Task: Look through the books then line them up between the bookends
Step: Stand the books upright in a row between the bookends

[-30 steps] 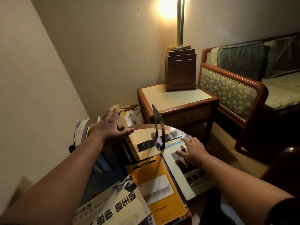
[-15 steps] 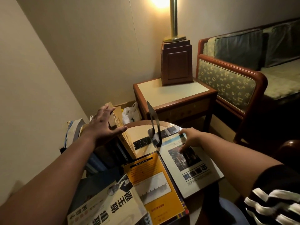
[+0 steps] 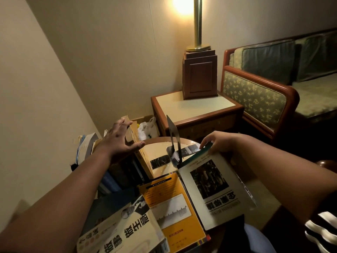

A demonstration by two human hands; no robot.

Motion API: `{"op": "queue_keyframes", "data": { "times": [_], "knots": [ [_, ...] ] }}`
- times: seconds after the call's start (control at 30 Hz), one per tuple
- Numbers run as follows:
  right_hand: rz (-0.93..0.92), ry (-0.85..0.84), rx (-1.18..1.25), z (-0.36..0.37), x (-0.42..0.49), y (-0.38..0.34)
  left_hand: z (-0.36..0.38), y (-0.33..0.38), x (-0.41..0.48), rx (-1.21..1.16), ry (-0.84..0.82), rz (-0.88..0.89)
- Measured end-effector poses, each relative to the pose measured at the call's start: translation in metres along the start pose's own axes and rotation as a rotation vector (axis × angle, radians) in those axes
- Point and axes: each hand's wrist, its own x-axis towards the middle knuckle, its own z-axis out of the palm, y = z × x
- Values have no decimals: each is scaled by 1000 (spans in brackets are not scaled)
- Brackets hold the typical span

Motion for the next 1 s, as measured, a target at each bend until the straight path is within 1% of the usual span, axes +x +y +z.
{"op": "queue_keyframes", "data": {
  "times": [0.13,0.33,0.43,0.5,0.57,0.67,0.73,0.8,0.83,0.93,1.0],
  "knots": [
    [-73,82,-49,-22,-20,-13,0,-3,2,3,-16,-6],
    [-227,272,-146,-48,-56,-31,1,-4,2,17,-40,-11],
    [-333,445,-213,-55,-72,-36,1,-5,3,22,-52,-14],
    [-412,544,-227,-54,-77,-36,1,-4,3,26,-51,-11],
    [-446,643,-216,-46,-77,-33,0,-2,2,28,-46,-12],
    [-439,781,-167,-23,-75,-25,-1,2,0,31,-45,-15],
    [-427,851,-193,-7,-73,-16,-1,2,-1,33,-42,-16],
    [-388,854,-188,5,-73,-8,-2,2,-1,34,-49,-24],
    [-362,827,-173,8,-74,-5,-2,2,-1,34,-52,-26],
    [-278,687,-131,9,-79,-7,-4,4,-1,27,-53,-23],
    [-219,557,-120,5,-82,-17,-4,4,-2,25,-46,-20]
  ]
}}
